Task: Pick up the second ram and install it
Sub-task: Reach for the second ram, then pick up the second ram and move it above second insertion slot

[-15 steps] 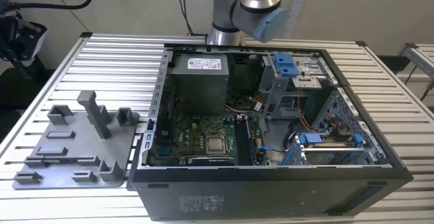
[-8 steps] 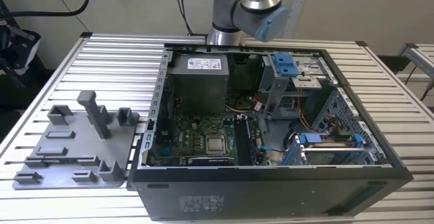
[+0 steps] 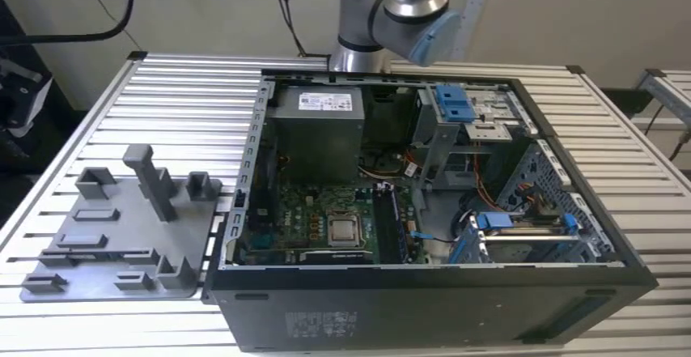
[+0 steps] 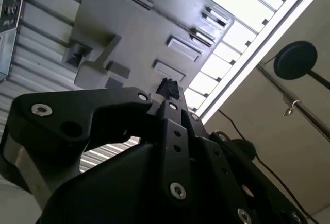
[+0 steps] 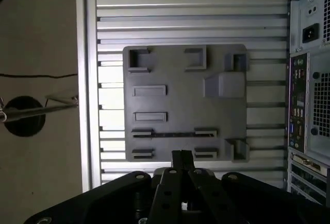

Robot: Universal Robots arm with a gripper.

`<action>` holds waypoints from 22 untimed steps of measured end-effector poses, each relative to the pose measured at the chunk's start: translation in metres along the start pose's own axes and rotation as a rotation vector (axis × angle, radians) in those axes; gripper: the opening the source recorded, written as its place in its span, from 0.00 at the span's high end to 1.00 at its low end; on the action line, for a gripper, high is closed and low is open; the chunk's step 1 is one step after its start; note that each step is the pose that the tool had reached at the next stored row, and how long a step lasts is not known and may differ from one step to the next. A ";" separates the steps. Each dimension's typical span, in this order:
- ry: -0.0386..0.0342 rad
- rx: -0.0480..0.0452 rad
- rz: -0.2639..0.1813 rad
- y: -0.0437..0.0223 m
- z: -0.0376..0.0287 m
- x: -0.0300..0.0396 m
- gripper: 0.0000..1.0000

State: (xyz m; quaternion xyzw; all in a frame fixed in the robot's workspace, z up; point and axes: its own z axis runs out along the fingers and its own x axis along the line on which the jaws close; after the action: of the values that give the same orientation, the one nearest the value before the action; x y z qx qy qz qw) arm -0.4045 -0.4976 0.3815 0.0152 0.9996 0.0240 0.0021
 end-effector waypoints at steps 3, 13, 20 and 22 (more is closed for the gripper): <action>0.0005 0.0000 -0.011 -0.0041 0.0005 -0.0001 0.89; 0.0028 0.0004 -0.057 -0.0056 0.0012 -0.0002 0.89; 0.0027 0.0006 -0.057 -0.0056 0.0012 -0.0002 0.89; 0.0027 0.0007 -0.058 -0.0055 0.0012 -0.0004 0.89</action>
State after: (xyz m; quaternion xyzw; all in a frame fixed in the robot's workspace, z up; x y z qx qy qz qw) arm -0.4042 -0.5031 0.3801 -0.0137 0.9996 0.0236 0.0014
